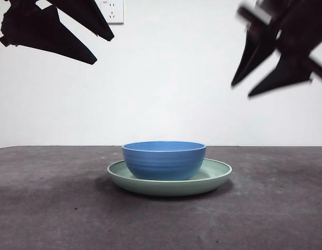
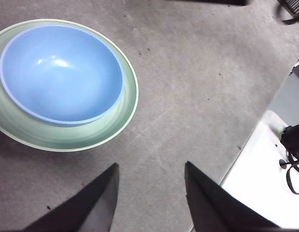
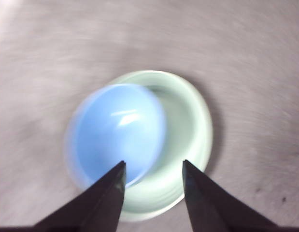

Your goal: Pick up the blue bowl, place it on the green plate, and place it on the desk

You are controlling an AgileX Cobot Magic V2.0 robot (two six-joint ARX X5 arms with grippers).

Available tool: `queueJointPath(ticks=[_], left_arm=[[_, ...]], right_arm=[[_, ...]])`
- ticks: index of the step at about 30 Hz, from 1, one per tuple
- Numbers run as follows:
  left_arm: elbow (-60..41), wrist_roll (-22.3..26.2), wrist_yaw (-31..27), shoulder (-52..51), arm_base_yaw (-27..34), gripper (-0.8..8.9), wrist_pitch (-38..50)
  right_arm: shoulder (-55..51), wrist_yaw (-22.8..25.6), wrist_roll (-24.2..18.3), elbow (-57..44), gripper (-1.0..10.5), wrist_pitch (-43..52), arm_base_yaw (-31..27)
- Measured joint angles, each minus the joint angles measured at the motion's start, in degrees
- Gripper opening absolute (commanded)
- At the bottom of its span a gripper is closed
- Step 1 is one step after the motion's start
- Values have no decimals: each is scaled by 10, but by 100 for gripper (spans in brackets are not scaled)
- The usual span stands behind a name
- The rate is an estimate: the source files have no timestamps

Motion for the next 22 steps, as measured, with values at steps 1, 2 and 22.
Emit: queueJointPath(ticks=[1,2,22], left_arm=[[0,0,0,0,0,218,0],[0,0,0,0,0,218,0],[0,0,0,0,0,218,0]], right_arm=[[-21,-8,-9,0,187,-14,0],[-42,-14,-18,0,187,-30,2],[-168,-55,-129,0,187,-269,57]])
